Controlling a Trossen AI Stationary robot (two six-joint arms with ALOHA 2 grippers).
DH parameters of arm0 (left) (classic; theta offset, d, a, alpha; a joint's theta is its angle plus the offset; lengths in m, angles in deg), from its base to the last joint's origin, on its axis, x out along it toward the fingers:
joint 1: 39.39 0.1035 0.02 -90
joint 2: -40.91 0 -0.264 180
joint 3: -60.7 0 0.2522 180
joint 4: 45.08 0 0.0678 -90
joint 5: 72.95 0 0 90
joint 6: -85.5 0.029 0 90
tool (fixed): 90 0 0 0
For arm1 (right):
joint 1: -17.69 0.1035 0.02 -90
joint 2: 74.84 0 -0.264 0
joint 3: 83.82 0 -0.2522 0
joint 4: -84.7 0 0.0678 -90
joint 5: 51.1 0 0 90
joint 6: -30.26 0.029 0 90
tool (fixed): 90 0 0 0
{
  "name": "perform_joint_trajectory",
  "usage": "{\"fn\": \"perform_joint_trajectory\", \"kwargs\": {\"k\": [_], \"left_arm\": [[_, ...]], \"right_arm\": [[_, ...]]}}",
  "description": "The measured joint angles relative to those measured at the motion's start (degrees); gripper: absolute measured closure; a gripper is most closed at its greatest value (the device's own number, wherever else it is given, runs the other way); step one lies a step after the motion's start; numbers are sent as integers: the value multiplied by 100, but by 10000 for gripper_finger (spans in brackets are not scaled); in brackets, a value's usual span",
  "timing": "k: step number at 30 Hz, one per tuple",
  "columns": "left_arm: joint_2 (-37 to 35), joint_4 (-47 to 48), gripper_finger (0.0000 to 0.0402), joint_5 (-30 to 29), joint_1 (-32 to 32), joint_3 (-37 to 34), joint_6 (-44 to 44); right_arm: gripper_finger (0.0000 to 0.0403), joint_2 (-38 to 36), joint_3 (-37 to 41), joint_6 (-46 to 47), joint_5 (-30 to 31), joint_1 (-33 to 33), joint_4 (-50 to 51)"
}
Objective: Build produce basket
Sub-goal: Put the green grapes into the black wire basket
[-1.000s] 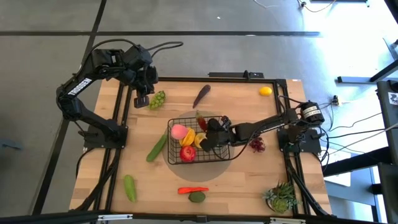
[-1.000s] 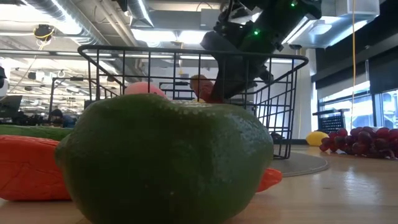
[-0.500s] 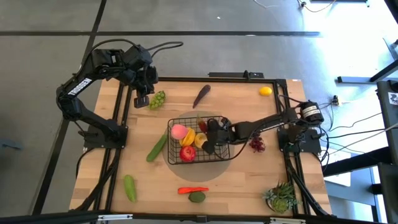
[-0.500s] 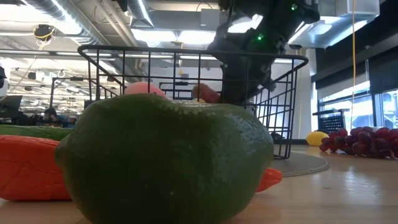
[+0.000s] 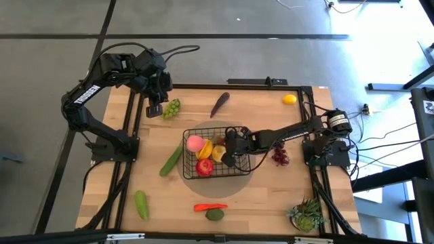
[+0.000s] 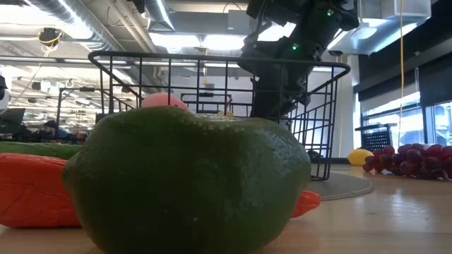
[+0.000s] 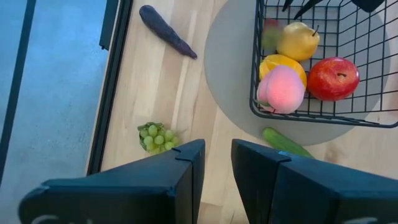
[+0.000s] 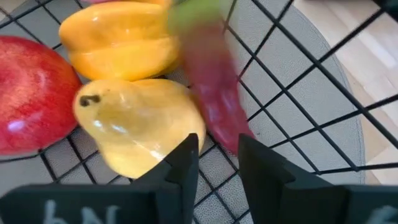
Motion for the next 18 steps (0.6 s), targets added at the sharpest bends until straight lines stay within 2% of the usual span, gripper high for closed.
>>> {"fn": "perform_joint_trajectory", "kwargs": {"k": [7, 12, 18], "left_arm": [[0, 0, 333, 0, 0, 0, -1], [0, 0, 333, -36, -2, 0, -72], [0, -2, 333, -584, 0, 0, -793]], "right_arm": [[345, 0, 0, -31, -2, 0, 0], [351, -36, 0, -25, -2, 0, 2], [351, -463, -4, -20, 2, 2, -39]]}}
